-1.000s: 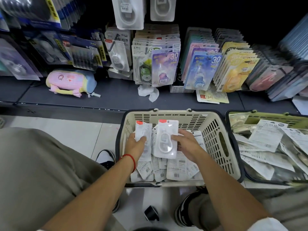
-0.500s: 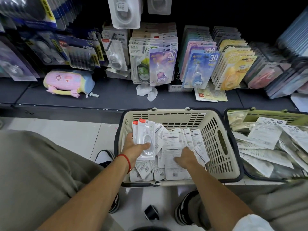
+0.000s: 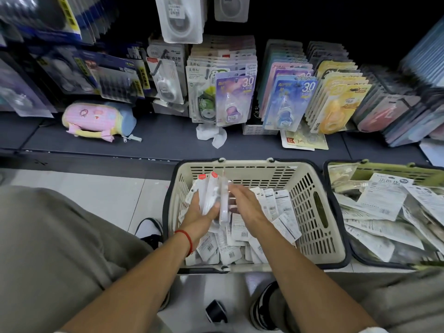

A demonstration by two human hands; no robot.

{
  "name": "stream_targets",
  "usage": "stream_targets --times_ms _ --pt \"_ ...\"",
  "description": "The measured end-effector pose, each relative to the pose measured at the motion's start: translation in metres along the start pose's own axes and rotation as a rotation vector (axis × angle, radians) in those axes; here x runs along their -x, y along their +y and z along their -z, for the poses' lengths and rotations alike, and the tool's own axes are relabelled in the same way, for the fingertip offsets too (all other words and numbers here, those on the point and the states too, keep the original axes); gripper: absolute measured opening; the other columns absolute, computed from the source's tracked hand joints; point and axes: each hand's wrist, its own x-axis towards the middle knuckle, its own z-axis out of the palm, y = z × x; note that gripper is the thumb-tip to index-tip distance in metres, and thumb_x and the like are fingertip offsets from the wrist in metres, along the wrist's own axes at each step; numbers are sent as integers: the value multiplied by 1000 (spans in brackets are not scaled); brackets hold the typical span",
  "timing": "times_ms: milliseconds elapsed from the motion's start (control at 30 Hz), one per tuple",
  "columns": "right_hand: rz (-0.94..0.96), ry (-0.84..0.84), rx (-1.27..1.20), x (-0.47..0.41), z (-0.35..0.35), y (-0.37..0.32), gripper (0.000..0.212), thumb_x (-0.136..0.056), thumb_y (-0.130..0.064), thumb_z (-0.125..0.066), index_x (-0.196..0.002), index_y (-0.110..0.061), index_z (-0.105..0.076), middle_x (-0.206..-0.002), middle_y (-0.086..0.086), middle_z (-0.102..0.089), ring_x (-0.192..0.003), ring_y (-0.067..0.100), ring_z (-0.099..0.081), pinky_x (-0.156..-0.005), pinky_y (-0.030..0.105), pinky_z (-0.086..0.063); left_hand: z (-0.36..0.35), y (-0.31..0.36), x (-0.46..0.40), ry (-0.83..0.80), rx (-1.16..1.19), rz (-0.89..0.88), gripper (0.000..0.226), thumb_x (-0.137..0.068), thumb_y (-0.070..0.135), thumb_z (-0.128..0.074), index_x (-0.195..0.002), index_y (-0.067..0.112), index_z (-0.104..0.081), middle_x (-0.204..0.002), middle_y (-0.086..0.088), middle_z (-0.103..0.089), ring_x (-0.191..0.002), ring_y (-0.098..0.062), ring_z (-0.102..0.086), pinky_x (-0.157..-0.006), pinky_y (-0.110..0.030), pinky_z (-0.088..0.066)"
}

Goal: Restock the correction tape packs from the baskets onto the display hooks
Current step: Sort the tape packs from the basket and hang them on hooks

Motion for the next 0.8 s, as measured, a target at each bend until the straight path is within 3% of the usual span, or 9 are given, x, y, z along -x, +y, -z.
stream_targets --times_ms 100,200,267,367,467,567,633,700,800 --pt "55 0 110 -4 -3 -4 24 -98 -21 -67 -120 -20 -76 -115 6 -74 -94 25 -75 -96 46 -60 2 5 0 5 125 43 81 -85 50 -81 -154 40 -39 -147 7 -60 -137 -21 -56 -112 -53 -49" --pt "55 -71 -50 -9 2 -6 24 -97 -1 -66 -109 -16 -81 -112 9 -76 -91 23 -74 -80 39 -65 7 4 -2 42 129 32 82 -75 21 -95 -140 42 -49 -130 10 -71 -120 -13 -67 -90 -41 -59" --pt "40 76 1 -15 12 4 24 -98 2 -63 -106 -12 -81 -117 15 -74 -96 24 -72 -76 37 -63 11 3 -4 78 181 75 83 -72 6 -93 -137 39 -52 -128 5 -72 -119 -22 -68 -96 -52 -58" --pt "-55 283 649 -28 33 35 41 -101 -20 -65 -139 -4 -61 -141 20 -60 -127 34 -60 -103 43 -54 14 -1 -2 118 256 100 74 -78 -2 -86 -134 35 -56 -126 -2 -74 -115 -31 -71 -93 -62 -59" --pt "-265 104 932 -27 28 63 104 -91 -56 -73 -161 -2 -19 -162 24 -24 -152 42 -26 -117 53 -38 13 -4 2 124 235 85 75 -79 -3 -85 -137 35 -56 -123 -1 -75 -113 -29 -72 -92 -61 -60" --pt "-184 57 1078 -26 7 77 126 -84 -63 -76 -161 3 -1 -163 25 -15 -151 42 -20 -119 50 -34 14 -1 4 144 215 72 73 -79 -4 -84 -135 34 -57 -122 0 -76 -111 -27 -73 -92 -59 -61" --pt "-144 74 972 -28 4 82 110 -90 -50 -76 -160 3 -10 -158 24 -22 -147 41 -29 -114 45 -42 15 4 5 160 205 57 70 -79 -4 -84 -133 34 -58 -121 0 -76 -110 -25 -73 -90 -55 -62" --pt "-157 144 686 -29 16 77 79 -94 -33 -75 -152 -1 -33 -149 21 -41 -136 39 -48 -95 38 -55 17 9 4 173 214 51 69 -80 -3 -83 -132 34 -58 -119 0 -76 -108 -25 -73 -87 -52 -63" --pt "-204 389 241 -20 42 61 47 -95 -12 -68 -137 -2 -53 -128 20 -66 -111 35 -65 -91 38 -55 15 16 3 182 235 56 66 -80 -4 -82 -130 32 -59 -120 -4 -75 -109 -29 -72 -88 -54 -62"
